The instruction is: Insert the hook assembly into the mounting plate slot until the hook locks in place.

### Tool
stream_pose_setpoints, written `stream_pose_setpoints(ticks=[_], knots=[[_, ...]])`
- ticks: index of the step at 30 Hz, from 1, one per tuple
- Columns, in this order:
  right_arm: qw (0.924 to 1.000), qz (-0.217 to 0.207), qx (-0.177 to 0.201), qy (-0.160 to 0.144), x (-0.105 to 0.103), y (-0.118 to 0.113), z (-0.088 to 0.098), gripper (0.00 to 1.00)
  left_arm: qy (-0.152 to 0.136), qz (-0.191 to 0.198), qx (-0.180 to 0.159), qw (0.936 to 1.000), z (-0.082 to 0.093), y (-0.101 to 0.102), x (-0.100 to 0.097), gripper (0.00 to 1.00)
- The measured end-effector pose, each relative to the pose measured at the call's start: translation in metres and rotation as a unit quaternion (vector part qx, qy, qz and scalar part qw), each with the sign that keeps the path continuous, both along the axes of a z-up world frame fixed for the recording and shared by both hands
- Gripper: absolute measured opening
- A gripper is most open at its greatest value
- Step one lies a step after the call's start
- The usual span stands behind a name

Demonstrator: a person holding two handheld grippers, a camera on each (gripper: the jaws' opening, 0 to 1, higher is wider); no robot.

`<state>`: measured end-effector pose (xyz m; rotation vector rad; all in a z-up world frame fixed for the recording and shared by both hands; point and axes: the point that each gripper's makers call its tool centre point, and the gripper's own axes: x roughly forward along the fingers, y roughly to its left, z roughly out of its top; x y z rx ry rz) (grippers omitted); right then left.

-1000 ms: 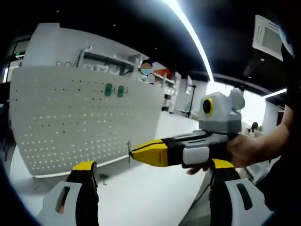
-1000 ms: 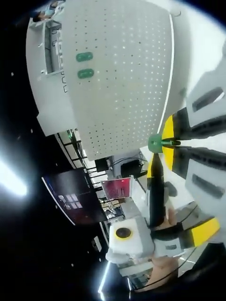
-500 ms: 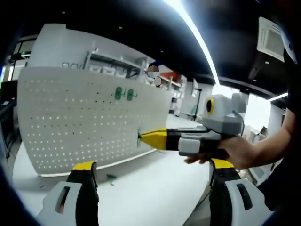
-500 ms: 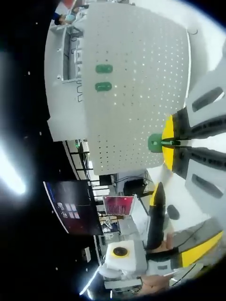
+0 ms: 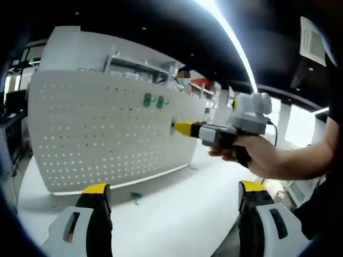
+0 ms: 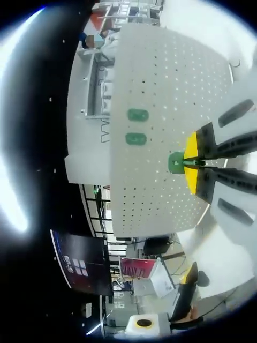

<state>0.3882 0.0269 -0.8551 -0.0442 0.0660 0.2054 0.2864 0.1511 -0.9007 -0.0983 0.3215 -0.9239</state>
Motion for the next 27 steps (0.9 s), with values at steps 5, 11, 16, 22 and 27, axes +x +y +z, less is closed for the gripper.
stream_pose_setpoints(ticks=[5, 11, 16, 22, 27], knots=[[0.9999, -0.013, -0.001, -0.005, 0.013, -0.014, 0.002, 0.0, 0.004, 0.003, -0.001, 1.0, -0.002, 0.0, 0.001, 1.0], [0.9991, -0.036, -0.012, -0.016, 0.03, -0.034, 0.006, 0.0, 0.007, 0.0, 0.004, 1.0, -0.006, -0.001, 0.003, 1.0], [0.9981, -0.053, -0.017, -0.027, 0.041, -0.051, 0.012, 0.0, 0.007, 0.0, 0.014, 0.9999, -0.008, 0.0, 0.005, 1.0], [0.9964, -0.072, -0.024, -0.037, 0.056, -0.071, 0.019, 0.0, 0.009, 0.002, 0.011, 0.9999, -0.009, 0.001, 0.007, 1.0], [0.9949, -0.084, -0.029, -0.047, 0.066, -0.086, 0.028, 0.0, 0.01, 0.004, 0.017, 0.9998, -0.012, 0.003, 0.007, 0.99]])
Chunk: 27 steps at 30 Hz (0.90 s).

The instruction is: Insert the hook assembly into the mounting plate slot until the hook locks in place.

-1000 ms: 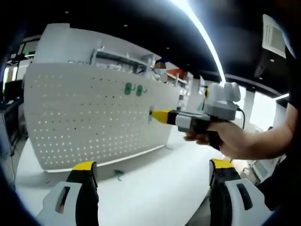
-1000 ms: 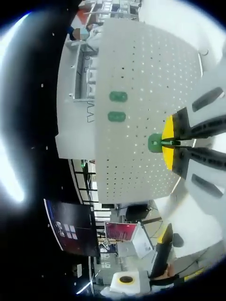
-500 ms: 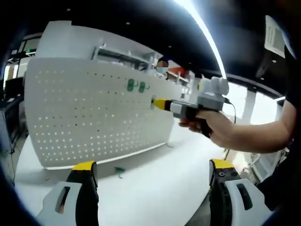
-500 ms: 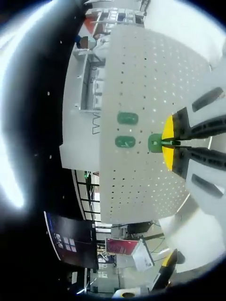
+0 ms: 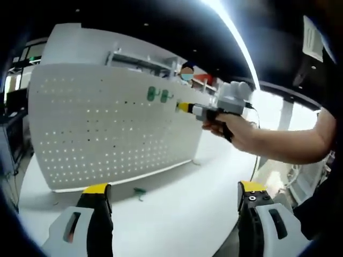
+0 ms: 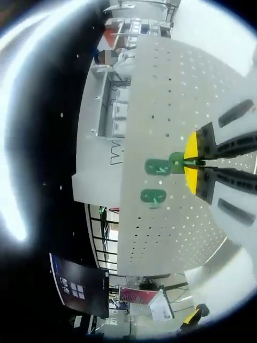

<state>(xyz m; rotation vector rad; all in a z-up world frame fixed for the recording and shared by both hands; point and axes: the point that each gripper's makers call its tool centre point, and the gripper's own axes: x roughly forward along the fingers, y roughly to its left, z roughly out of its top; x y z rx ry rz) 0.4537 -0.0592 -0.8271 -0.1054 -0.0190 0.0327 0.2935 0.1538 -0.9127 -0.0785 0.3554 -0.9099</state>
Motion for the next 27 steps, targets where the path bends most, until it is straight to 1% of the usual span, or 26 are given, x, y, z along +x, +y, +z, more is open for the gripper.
stream_pose_setpoints(ticks=[8, 11, 15, 19, 27], knots=[[0.9998, -0.014, -0.001, -0.013, 0.015, -0.014, 0.013, 0.0, 0.01, -0.004, -0.001, 0.9999, -0.005, -0.003, -0.004, 0.99], [0.9996, -0.022, 0.005, -0.016, 0.017, -0.019, 0.015, 0.0, 0.01, -0.003, -0.002, 0.9999, -0.005, -0.001, -0.003, 0.99], [0.9995, -0.026, 0.005, -0.02, 0.022, -0.023, 0.018, 0.0, 0.009, 0.003, -0.002, 1.0, -0.004, 0.002, 0.0, 0.99], [0.9993, -0.027, -0.001, -0.024, 0.024, -0.024, 0.023, 0.0, 0.013, 0.01, -0.001, 0.9999, -0.007, 0.006, 0.001, 0.99], [0.999, -0.033, 0.001, -0.029, 0.029, -0.027, 0.029, 0.0, 0.018, 0.007, 0.002, 0.9998, -0.011, 0.003, 0.002, 0.99]])
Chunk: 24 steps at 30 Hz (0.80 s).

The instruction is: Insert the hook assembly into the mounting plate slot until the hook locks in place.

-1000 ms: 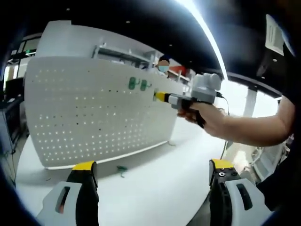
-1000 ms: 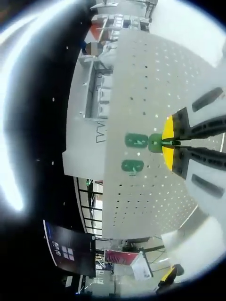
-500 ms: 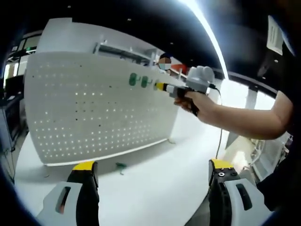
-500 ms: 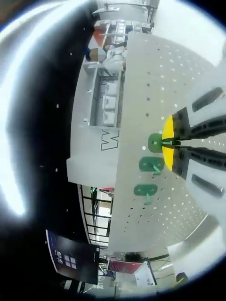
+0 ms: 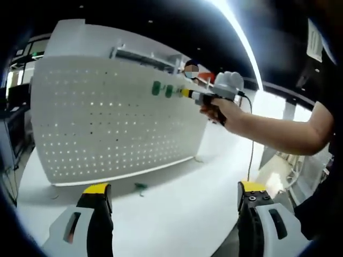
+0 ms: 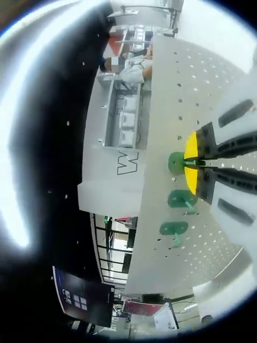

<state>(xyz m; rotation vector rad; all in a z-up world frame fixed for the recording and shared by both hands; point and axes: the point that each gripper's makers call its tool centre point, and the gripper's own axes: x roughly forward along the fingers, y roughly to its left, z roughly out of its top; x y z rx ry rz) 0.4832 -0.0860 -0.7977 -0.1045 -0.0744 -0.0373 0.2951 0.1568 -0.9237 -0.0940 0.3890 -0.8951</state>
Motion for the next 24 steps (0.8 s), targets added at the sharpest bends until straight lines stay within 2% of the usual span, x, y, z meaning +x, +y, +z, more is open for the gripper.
stream_pose_setpoints(ticks=[15, 24], knots=[[1.0, -0.007, -0.002, 0.0, 0.003, -0.004, -0.003, 0.0, 0.006, 0.002, 0.003, 1.0, -0.004, 0.003, 0.002, 0.97], [0.9999, -0.012, 0.002, 0.006, 0.007, -0.006, -0.011, 0.0, 0.009, 0.004, 0.003, 0.9999, -0.007, 0.007, 0.002, 0.97]])
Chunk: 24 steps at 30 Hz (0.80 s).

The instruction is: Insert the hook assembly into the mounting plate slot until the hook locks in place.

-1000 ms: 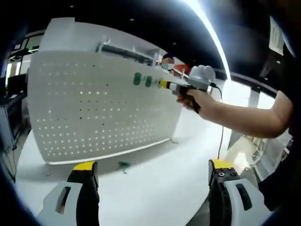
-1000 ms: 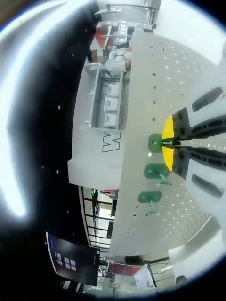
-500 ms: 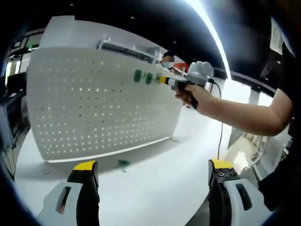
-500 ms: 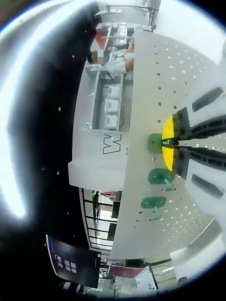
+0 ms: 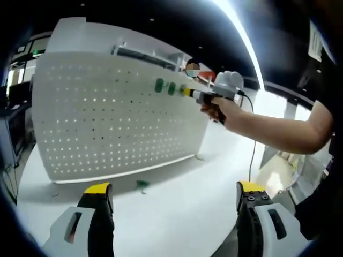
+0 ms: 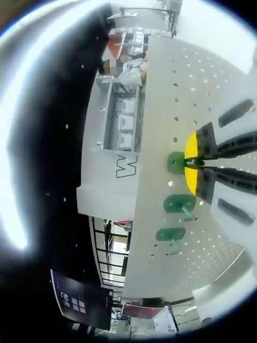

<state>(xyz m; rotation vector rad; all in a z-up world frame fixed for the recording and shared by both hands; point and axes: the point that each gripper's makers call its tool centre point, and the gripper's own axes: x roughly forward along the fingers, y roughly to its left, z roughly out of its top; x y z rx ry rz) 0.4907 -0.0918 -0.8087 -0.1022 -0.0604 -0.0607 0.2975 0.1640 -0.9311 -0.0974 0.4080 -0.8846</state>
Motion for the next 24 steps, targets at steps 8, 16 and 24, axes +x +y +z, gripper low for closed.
stream_pose_setpoints(ticks=[8, 16, 24], knots=[[1.0, -0.004, 0.003, 0.003, 0.005, -0.004, -0.004, 0.0, -0.01, -0.006, 0.035, 0.9993, -0.01, 0.003, -0.001, 0.97], [0.9999, 0.003, 0.0, 0.017, 0.006, -0.003, -0.005, 0.02, -0.015, -0.01, 0.05, 0.9986, -0.015, 0.001, -0.002, 0.97], [0.9998, 0.007, 0.015, 0.004, -0.004, -0.004, 0.007, 0.1, -0.015, -0.011, 0.048, 0.9987, -0.013, 0.001, -0.001, 0.99]])
